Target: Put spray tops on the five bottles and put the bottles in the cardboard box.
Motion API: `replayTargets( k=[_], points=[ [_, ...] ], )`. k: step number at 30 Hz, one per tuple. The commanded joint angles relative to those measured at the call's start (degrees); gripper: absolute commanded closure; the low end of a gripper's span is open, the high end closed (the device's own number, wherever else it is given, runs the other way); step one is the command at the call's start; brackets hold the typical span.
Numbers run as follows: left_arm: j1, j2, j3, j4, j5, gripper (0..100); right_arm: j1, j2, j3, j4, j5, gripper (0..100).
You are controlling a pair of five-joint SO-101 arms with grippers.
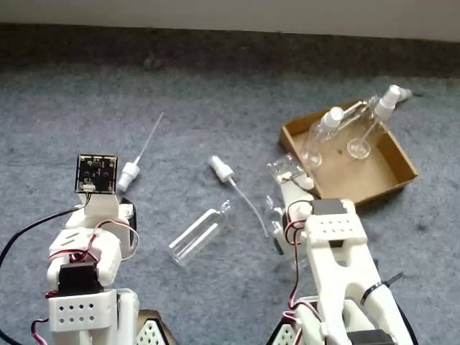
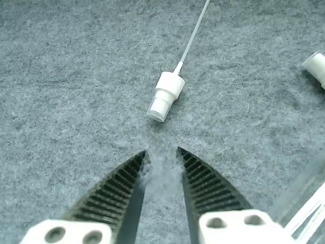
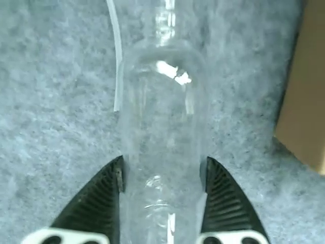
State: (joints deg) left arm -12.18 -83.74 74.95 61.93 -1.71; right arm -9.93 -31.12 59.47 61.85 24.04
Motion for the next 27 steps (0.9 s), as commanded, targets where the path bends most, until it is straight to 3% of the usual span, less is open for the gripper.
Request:
replayTargets(
  k=[1, 12, 18, 27],
  points=[
    [0.92, -0.57, -0.31, -0.79, 0.44, 95, -1.45, 0.48, -2.68, 0.57, 5.01, 81.3],
    [0.92, -0.57, -0.22, -0.97, 0.26, 95, -6.37, -5.32, -3.82, 3.65, 7.38, 78.2],
    [0.92, -0.57, -0.22, -0.97, 0.26, 95, -8.40, -4.00, -11.38, 10.95, 9.05, 75.9],
    [0.92, -0.57, -0.22, -0.97, 0.18, 95, -8.48, 2.24, -17.10, 10.68, 11.52, 71.9]
  ],
)
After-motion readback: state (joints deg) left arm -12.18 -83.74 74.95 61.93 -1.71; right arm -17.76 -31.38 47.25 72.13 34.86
